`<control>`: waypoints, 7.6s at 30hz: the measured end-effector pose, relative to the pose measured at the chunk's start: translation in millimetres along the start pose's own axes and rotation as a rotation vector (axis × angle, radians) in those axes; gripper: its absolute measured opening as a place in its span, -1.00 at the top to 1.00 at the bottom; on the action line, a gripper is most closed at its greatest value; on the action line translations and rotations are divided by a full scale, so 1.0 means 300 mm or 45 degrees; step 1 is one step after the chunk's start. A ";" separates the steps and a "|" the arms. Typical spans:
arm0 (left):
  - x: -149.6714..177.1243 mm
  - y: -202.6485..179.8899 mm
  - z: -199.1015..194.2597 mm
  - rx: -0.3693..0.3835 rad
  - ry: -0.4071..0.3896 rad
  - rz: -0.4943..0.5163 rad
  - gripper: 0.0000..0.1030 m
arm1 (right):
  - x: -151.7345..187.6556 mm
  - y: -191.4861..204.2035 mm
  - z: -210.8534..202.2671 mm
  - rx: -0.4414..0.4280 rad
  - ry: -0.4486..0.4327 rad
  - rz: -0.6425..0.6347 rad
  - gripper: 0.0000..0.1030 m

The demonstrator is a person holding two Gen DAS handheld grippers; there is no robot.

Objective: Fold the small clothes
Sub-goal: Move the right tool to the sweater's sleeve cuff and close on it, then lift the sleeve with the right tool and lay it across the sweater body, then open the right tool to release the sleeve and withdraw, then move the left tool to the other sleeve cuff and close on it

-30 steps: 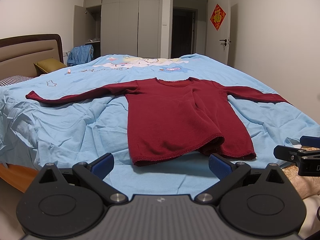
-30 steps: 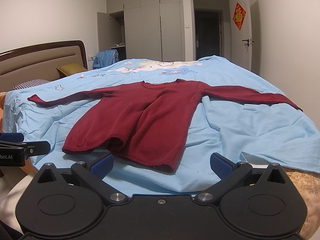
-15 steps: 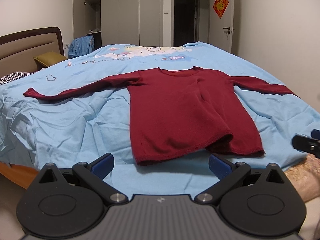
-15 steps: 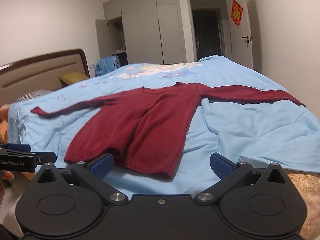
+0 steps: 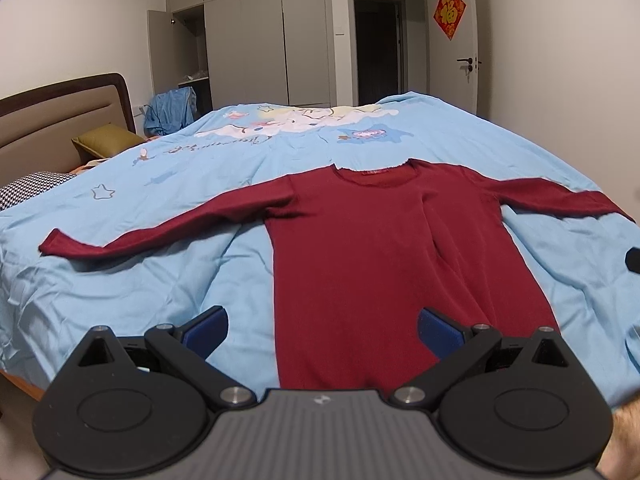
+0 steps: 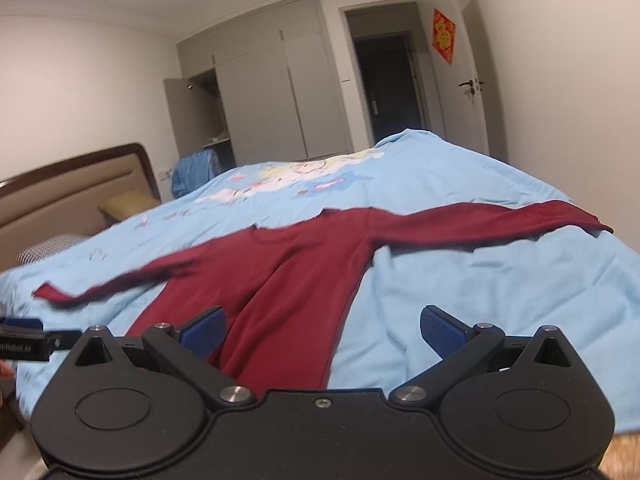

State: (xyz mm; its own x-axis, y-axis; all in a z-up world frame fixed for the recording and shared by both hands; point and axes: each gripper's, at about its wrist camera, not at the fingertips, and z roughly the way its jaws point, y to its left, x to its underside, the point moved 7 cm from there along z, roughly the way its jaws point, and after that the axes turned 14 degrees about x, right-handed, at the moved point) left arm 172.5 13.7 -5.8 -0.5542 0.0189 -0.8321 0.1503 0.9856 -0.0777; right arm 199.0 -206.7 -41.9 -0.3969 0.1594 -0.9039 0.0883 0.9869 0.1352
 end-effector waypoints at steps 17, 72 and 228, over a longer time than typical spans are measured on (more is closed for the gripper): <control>-0.259 0.024 0.366 0.023 0.048 -0.010 -1.00 | -0.169 -0.183 0.406 0.237 0.155 -0.040 -0.99; -0.387 -0.008 0.911 0.076 0.167 -0.100 -1.00 | -0.484 -0.851 0.932 0.792 -0.098 0.275 0.91; -0.185 0.870 0.345 -0.450 -0.130 -0.694 -1.00 | -0.204 0.094 0.698 -0.217 0.196 -0.135 -0.97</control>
State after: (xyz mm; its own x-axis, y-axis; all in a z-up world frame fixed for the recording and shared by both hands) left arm 327.2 252.4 -36.7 -0.3917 -0.4973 -0.7741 -0.4178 0.8458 -0.3319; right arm 417.2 -194.1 -67.8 -0.5312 0.0440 -0.8461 -0.1117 0.9863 0.1214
